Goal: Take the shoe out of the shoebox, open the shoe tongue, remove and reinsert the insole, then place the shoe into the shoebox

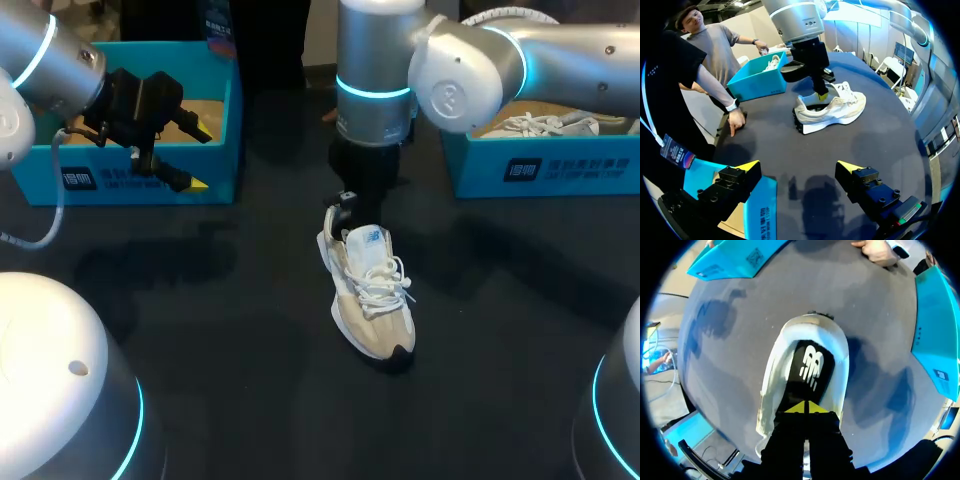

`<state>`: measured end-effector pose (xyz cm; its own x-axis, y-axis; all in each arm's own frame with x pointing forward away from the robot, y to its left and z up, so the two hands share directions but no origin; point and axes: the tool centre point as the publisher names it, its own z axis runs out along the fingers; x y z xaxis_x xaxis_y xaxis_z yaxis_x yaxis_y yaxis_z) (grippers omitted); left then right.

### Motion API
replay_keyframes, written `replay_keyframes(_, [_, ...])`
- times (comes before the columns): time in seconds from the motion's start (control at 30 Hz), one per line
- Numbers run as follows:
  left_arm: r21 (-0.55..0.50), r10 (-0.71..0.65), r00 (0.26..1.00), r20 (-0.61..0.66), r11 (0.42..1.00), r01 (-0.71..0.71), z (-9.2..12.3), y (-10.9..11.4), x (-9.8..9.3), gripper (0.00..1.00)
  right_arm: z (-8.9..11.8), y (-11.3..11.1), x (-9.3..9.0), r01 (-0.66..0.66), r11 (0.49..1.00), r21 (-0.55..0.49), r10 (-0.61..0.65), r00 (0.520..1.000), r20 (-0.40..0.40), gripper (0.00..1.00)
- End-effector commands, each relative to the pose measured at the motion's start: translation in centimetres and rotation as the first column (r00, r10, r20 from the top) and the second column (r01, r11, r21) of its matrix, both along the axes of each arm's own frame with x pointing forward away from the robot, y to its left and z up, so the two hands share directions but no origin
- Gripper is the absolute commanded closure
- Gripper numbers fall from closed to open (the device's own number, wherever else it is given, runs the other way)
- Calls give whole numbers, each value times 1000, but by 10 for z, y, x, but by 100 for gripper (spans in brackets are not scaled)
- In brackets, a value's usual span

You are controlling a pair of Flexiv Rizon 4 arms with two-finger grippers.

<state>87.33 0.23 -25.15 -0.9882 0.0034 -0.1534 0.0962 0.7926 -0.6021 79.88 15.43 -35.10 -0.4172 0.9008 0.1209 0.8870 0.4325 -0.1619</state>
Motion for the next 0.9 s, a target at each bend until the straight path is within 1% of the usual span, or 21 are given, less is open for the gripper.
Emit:
replay_keyframes(0.03, [2, 0, 1000, -1, 1000, 0, 0, 0, 0, 0, -6, -1, 2, -15, 1000, 17, 16, 999, -51, 100])
replay_keyframes(0.13, [2, 0, 1000, -1, 1000, 0, 0, 0, 0, 0, -3, 4, -1, -29, 999, 18, 31, 996, -81, 100])
replay_keyframes(0.27, [2, 0, 1000, -1, 1000, 0, 0, 0, 0, 0, -5, 4, -6, -15, 1000, 15, 17, 994, -104, 100])
replay_keyframes(0.33, [2, 0, 1000, -1, 1000, 0, 0, 0, 0, 0, -4, 6, -6, -14, 1000, 13, 15, 994, -105, 70])
replay_keyframes(0.4, [2, 0, 1000, -1, 1000, 0, 0, 0, 0, 0, 0, 8, -5, -12, 1000, 7, 13, 995, -98, 60])
replay_keyframes(0.43, [2, 0, 1000, -1, 1000, 0, 0, 0, 0, 0, 1, 10, -4, -12, 1000, 6, 12, 995, -98, 51])
replay_keyframes(0.47, [2, 0, 1000, -1, 1000, 0, 0, 0, 0, 0, 2, 10, -4, -11, 1000, -1, 11, 995, -99, 32])
replay_keyframes(0.5, [2, 0, 1000, -1, 1000, 0, 0, 0, 0, 0, 3, 10, -5, -11, 1000, -9, 10, 995, -97, 10])
replay_keyframes(0.53, [2, 0, 1000, -1, 1000, 0, 0, 0, 0, 0, 4, 9, -5, -10, 1000, -10, 9, 995, -96, 0])
replay_keyframes(0.63, [2, 0, 1000, -1, 1000, 0, 0, 0, 0, 0, 7, 10, -6, -7, 1000, -20, 5, 996, -91, 0])
replay_keyframes(0.9, [2, 0, 1000, -1, 1000, 0, 0, 0, 0, 0, 6, 7, -10, 6, 999, -44, -9, 997, -75, 0])
